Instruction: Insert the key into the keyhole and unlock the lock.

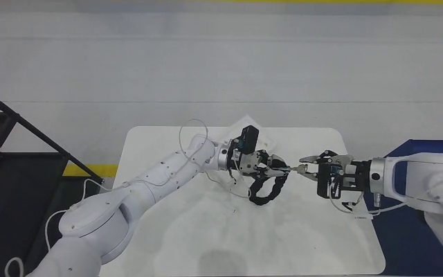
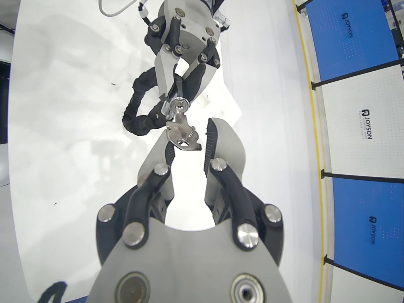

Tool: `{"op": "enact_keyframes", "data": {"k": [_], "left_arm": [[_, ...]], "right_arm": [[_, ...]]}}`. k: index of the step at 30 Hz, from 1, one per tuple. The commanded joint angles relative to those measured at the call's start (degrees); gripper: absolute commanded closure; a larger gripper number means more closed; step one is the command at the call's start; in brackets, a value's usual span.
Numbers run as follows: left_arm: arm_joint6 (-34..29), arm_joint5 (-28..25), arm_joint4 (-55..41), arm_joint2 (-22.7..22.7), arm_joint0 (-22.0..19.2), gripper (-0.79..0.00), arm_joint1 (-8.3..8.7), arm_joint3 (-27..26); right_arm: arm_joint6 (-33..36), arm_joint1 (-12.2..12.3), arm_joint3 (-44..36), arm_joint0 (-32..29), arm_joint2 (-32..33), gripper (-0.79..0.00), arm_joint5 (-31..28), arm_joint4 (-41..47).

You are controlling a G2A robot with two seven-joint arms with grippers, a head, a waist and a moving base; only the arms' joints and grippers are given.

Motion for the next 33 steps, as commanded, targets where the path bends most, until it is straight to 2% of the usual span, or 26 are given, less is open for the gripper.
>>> {"op": "enact_keyframes", "data": {"k": [1,4,7,11,17,20,23,27,33], "left_arm": [[0.0,0.0,-0.52,0.5,-0.14,0.0,0.14,-0.2],[0.0,0.0,-1.31,1.14,-0.42,0.0,0.29,-0.43],[0.0,0.0,-1.93,1.72,-0.69,0.0,0.43,-0.59],[0.0,0.0,-2.46,2.32,-1.03,0.0,0.58,-0.7],[0.0,0.0,-2.93,2.98,-1.4,0.0,0.68,-0.63],[0.0,0.0,-3.1,3.22,-1.49,0.0,0.68,-0.69],[0.0,0.0,-3.2,3.51,-1.57,0.0,0.66,-0.91],[0.0,0.0,-3.3,3.82,-1.75,0.0,0.62,-0.99],[0.0,0.0,-3.01,3.94,-2.07,0.0,0.63,-1.01]], "right_arm": [[-0.99,-0.04,0.02,-0.21,0.17,-0.296,-0.33,-0.11],[-1.74,-0.08,-0.44,-0.72,0.43,-0.28,-0.48,-0.82],[-2.03,-0.12,-0.83,-1.25,0.58,-0.299,-0.49,-1.62],[-2.75,-0.22,-1.39,-1.68,0.78,-0.222,-0.47,-1.88],[-3.84,-0.29,-2.02,-2.42,1.65,-0.179,-0.39,-1.82],[-4.07,-0.34,-1.62,-2.92,1.99,-0.006,-0.29,-0.88],[-3.32,-0.43,-1.43,-3.15,1.89,0.0,0.17,0.63],[-1.32,-0.71,-0.06,-3.32,0.92,0.0,2.43,6.67],[7.19,-0.82,2.11,-2.37,-1.22,0.0,5.58,21.78]]}}
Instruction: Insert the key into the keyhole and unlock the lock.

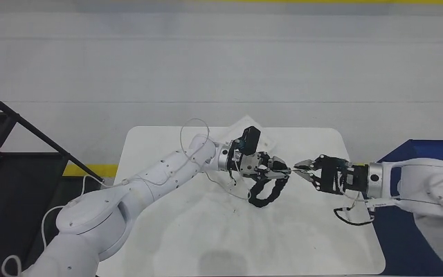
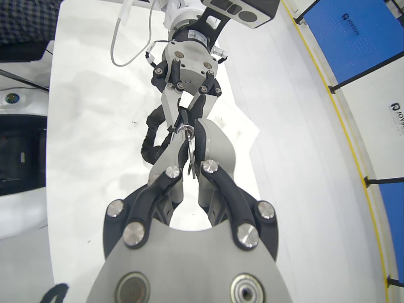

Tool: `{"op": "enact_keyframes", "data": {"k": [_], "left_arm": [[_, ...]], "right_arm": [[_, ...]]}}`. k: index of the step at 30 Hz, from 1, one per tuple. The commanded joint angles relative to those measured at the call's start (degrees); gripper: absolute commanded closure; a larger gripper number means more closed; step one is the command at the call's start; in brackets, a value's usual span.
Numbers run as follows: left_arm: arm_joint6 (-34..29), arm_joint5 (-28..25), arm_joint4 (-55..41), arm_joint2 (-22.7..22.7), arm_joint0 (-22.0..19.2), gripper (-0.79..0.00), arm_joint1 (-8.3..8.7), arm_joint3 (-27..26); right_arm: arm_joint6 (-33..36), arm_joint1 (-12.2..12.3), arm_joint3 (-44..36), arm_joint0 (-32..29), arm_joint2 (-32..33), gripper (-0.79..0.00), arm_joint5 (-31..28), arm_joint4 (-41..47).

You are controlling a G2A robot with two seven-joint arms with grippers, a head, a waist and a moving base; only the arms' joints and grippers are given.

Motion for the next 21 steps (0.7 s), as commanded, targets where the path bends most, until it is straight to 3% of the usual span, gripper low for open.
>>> {"op": "enact_keyframes", "data": {"k": [1,8,11,12,13,14,21], "left_arm": [[0.0,0.0,0.15,-0.08,-0.02,0.0,0.01,0.05],[0.0,0.0,1.1,-0.59,-0.04,0.0,-0.02,0.2],[0.0,0.0,1.53,-0.83,0.0,0.0,-0.04,0.26],[0.0,0.0,1.82,-0.88,-0.01,0.0,-0.04,0.37],[0.0,0.0,2.24,-0.89,-0.05,0.0,-0.06,0.57],[0.0,0.0,2.74,-0.86,-0.07,0.0,-0.1,0.92],[-5.77,2.34,6.58,-1.28,0.51,0.0,-1.08,5.32]], "right_arm": [[4.23,0.04,0.91,0.48,-0.96,0.0,1.38,7.11],[20.73,0.41,2.64,3.7,-3.94,0.0,10.09,30.86],[25.34,0.49,2.62,5.1,-4.32,0.0,12.3,36.01],[26.62,0.5,2.65,5.47,-4.48,-0.065,12.63,37.1],[27.74,0.51,2.71,5.86,-4.61,-0.351,12.89,37.95],[28.63,0.51,2.83,6.23,-4.68,-0.785,13.12,38.55],[32.56,0.81,4.7,7.31,-3.19,-0.785,13.64,39.92]]}}
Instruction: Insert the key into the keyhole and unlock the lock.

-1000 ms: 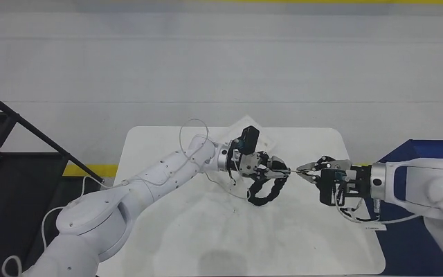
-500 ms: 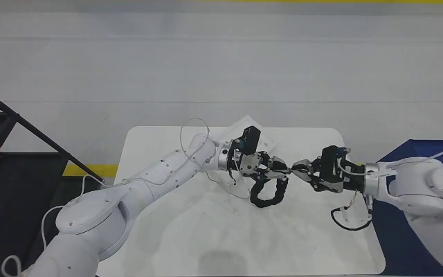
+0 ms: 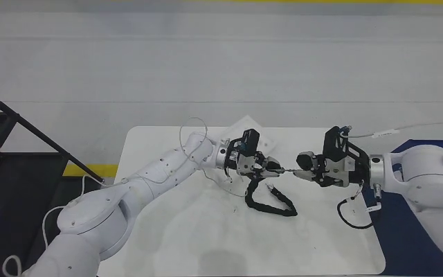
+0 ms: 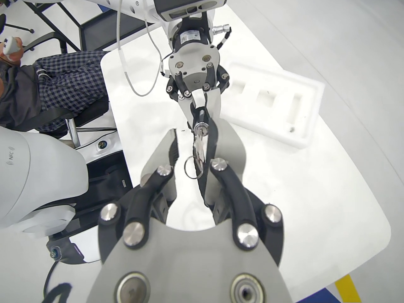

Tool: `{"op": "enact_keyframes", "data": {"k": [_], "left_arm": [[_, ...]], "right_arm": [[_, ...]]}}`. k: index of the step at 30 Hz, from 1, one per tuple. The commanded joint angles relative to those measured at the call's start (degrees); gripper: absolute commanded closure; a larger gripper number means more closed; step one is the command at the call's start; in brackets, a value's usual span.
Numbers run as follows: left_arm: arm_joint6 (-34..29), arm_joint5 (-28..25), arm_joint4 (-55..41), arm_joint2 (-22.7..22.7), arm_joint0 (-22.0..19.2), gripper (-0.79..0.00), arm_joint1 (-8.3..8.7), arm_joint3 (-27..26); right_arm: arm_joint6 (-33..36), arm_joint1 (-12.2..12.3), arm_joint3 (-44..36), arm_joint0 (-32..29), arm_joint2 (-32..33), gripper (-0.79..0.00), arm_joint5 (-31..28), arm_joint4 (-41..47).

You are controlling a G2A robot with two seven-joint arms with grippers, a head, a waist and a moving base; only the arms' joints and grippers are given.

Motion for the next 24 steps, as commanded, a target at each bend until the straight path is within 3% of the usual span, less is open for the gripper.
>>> {"op": "enact_keyframes", "data": {"k": [1,9,17,18,19,20,24], "left_arm": [[-3.28,1.3,0.63,-0.08,0.56,0.0,-0.48,1.33],[-17.27,5.01,1.25,0.45,2.86,0.0,-3.59,5.16],[-26.36,5.42,1.11,0.94,4.42,0.0,-7.19,8.38],[-26.88,5.21,0.84,0.86,4.51,-0.055,-7.6,8.96],[-27.83,5.31,1.24,0.93,4.39,-0.376,-8.01,9.38],[-28.01,5.21,1.11,0.86,4.5,-0.785,-8.41,9.63],[-28.28,2.2,0.98,0.9,4.56,-0.785,-9.89,10.91]], "right_arm": [[0.82,0.15,0.83,-0.08,0.69,-0.785,-0.16,0.41],[1.45,0.6,4.66,-1.03,3.47,-0.785,-0.86,2.24],[0.81,0.47,7.21,-0.92,3.44,-0.785,-1.81,3.1],[0.77,0.43,7.37,-0.82,3.33,-0.785,-1.91,3.06],[0.76,0.39,7.53,-0.74,3.19,-0.785,-1.94,3.07],[0.75,0.36,7.67,-0.61,3.06,-0.785,-1.99,3.05],[0.59,0.16,8.74,-0.05,2.41,-0.785,-2.01,3.09]]}}
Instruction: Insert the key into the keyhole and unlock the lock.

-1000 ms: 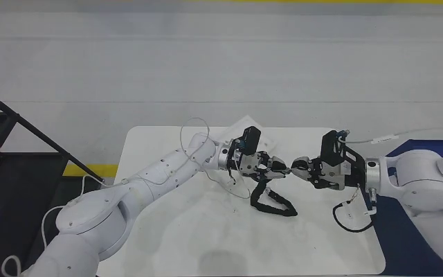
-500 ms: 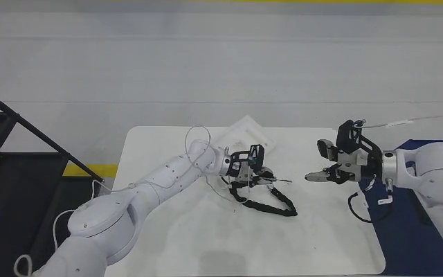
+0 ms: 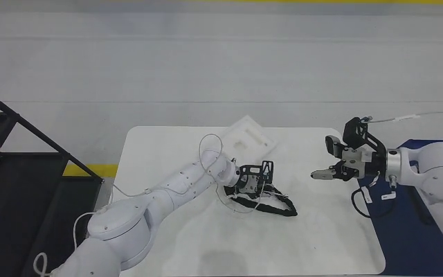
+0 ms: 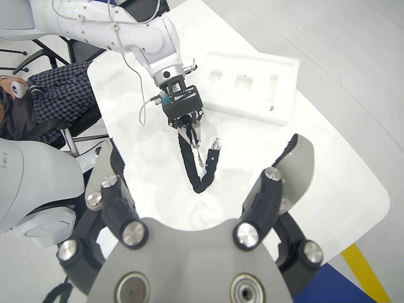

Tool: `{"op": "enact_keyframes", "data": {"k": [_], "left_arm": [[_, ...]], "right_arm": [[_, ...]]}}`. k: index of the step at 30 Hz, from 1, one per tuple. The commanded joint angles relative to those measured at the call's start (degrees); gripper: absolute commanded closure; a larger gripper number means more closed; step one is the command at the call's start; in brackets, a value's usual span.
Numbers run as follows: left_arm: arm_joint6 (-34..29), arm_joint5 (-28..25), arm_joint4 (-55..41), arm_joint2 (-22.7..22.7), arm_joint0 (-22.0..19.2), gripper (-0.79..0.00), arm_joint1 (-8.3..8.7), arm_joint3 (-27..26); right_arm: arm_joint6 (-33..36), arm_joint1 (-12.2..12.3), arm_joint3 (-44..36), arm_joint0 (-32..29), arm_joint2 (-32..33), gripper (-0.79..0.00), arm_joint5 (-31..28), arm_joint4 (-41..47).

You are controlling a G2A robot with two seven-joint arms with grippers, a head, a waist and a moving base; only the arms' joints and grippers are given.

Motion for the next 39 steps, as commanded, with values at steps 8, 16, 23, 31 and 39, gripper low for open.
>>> {"op": "enact_keyframes", "data": {"k": [8,16,23,31,39], "left_arm": [[5.56,-4.32,0.73,-1.24,-0.73,-0.785,-1.95,2.95],[17.03,-4.61,3.05,-2.8,-3.77,-0.785,0.38,2.71],[23.14,-4.61,3.73,-3.46,-8.81,-0.785,4.13,3.29],[27.39,-4.61,-1.93,0.46,-16.63,-0.785,9.08,2.02],[21.38,-4.61,-10.37,1.44,-22.54,-0.785,14.24,-2.79]], "right_arm": [[-1.77,-0.71,3.58,2.27,-1.88,-0.785,-1.99,0.63],[-5.22,-1.62,7.72,5.6,-3.65,-0.785,-9.23,0.54],[-7.81,-2.97,13.64,10.5,-7.2,-0.785,-15.71,1.22],[-12.09,-5.52,21.11,18.4,-13.35,-0.785,-17.33,-1.65],[-15.03,-7.34,27.76,24.45,-18.31,-0.785,-17.33,-3.63]]}}
